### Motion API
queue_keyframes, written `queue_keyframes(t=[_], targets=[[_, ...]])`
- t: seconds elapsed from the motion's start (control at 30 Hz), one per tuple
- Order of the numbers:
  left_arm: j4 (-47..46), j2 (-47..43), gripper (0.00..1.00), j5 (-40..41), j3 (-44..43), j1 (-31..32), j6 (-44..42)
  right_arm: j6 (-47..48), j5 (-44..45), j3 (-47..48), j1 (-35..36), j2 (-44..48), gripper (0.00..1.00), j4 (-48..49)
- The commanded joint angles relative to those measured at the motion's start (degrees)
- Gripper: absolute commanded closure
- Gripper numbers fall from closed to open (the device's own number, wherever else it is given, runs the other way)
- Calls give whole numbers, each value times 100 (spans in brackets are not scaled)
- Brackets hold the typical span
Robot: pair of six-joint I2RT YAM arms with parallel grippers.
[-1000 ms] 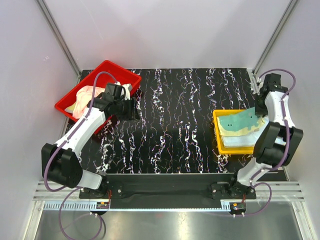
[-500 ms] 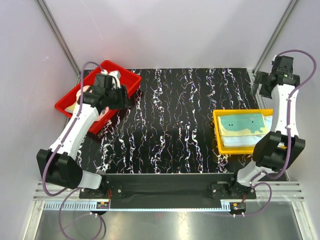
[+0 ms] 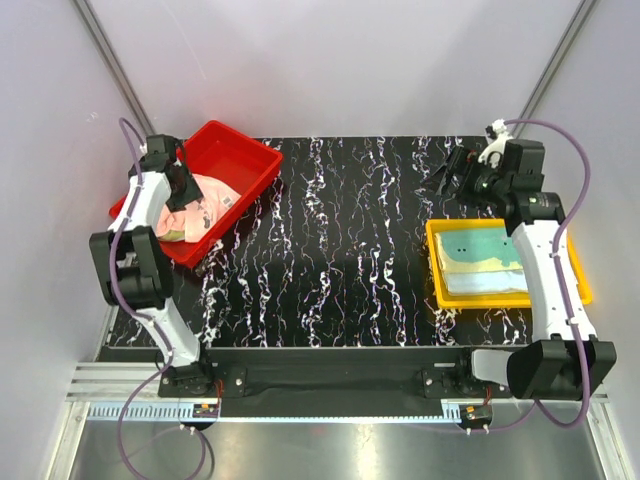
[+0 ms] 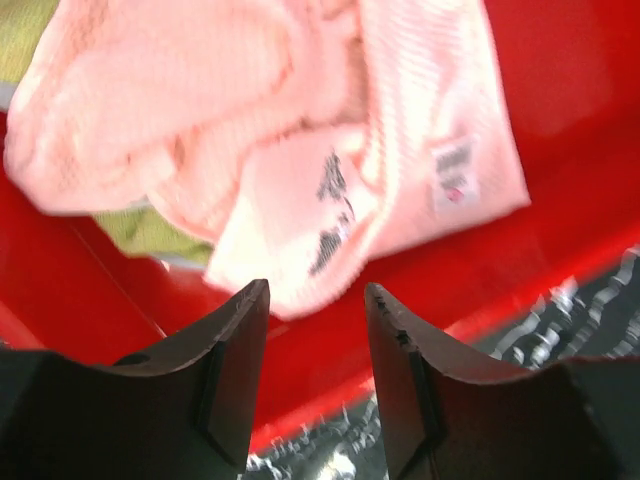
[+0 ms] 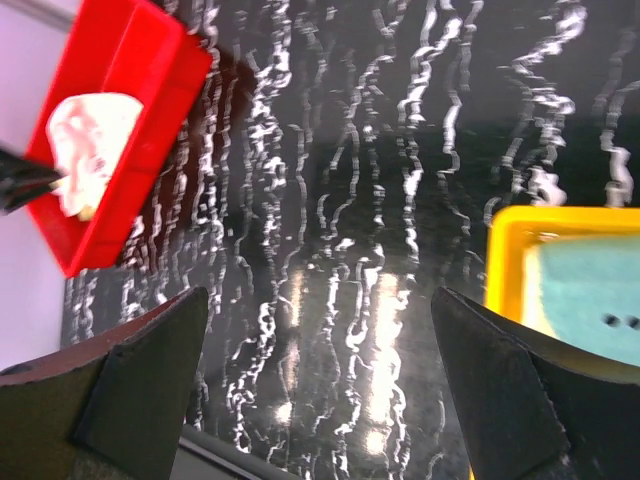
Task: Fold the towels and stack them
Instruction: Grab crumpled towel, then move the towel to the center of the board
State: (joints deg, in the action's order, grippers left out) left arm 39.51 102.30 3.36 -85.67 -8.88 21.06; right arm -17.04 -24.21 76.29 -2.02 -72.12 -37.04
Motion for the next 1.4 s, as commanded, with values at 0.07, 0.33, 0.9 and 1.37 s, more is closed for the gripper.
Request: queue_keyframes(t=[0.07,0.33,0.9,1.37], targets=[[206,1236,52,648,-1266,-8,-418,-11,-700,-88,9,-153,0,716],[480,1987,81,570,-1760,-8,-383,-1194,-1058,-88,-9,-347,0,1556],[1234,-297,100,-993,-3244,853,-541,-1091,-832,1025,-53,-1155,0,410],[-214,-2504,100,-1490,38,4034,248,-6128,-4092,-1116,-149,-2009,0,8164]])
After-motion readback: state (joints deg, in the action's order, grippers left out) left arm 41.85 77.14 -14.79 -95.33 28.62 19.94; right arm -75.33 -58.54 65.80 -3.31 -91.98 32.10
